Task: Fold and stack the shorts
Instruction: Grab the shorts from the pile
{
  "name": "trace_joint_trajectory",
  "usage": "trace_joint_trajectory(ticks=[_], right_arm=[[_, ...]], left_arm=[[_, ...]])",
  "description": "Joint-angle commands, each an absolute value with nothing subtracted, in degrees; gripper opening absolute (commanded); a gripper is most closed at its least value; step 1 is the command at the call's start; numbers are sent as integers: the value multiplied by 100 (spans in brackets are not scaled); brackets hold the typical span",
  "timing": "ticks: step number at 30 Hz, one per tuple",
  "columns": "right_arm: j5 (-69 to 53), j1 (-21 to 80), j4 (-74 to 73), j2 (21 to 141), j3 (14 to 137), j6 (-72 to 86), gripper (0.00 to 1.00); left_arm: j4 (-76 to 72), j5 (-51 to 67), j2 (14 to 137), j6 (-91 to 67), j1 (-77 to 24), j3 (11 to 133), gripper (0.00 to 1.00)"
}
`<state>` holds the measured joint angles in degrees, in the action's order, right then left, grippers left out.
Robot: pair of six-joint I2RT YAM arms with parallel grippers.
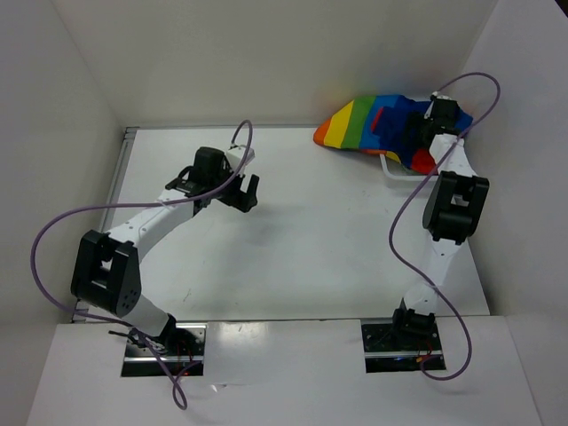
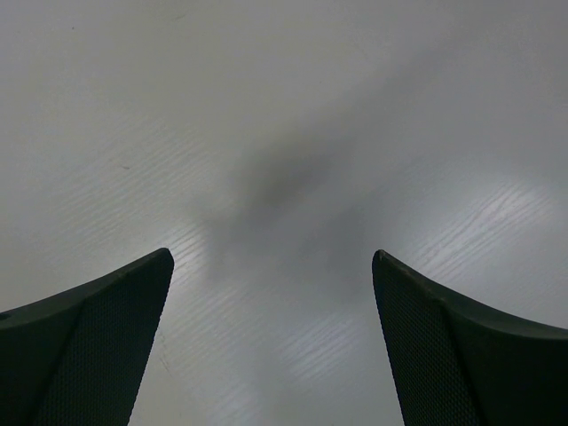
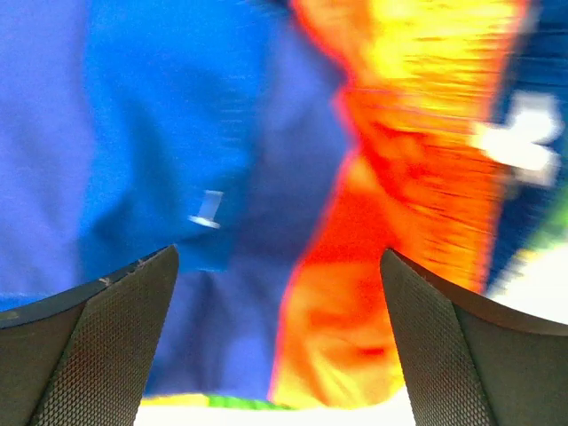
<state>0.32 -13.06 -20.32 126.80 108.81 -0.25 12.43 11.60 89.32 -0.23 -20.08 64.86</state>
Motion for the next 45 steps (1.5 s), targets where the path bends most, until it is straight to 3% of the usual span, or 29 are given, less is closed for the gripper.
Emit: trace_joint_trajectory(ticks=[1, 10, 20, 21, 24, 25, 27, 28, 31, 39, 45], right_arm=[[316, -1704, -1898, 12041, 10714, 185, 99], [932, -1758, -1828, 12313, 10661, 53, 99], [185, -1811, -1995, 12771, 10828, 1, 97], [28, -1811, -2056, 12771, 10828, 0, 94], [-122, -1811, -2057, 12823, 10889, 0, 74], [-123, -1811, -2109, 12823, 10890, 0, 57], [-123, -1811, -2109, 12876, 10942, 0, 37], [-123, -1811, -2109, 12928, 10942, 0, 21], [-184, -1811, -2109, 12868, 11065, 0, 1], [-817, -1811, -2040, 11876, 11636, 9, 0], [-694, -1082, -1380, 10241, 11986, -185, 0]], left_arm=[[976, 1134, 8596, 0, -2039, 6363, 99], [1160, 1292, 8928, 0, -2039, 6688, 99], [1283, 1345, 9343, 0, -2039, 7189, 99], [1283, 1345, 9395, 0, -2039, 7189, 99], [1283, 1283, 9396, 0, -2039, 7189, 99], [1283, 1283, 9396, 0, -2039, 7189, 99], [1283, 1283, 9396, 0, -2092, 7189, 99], [1283, 1283, 9396, 0, -2092, 7189, 99], [1336, 1283, 9325, 0, -2153, 7128, 99], [985, 748, 8878, 0, -2153, 6891, 99], [169, 98, 8114, 0, -2153, 6162, 99]])
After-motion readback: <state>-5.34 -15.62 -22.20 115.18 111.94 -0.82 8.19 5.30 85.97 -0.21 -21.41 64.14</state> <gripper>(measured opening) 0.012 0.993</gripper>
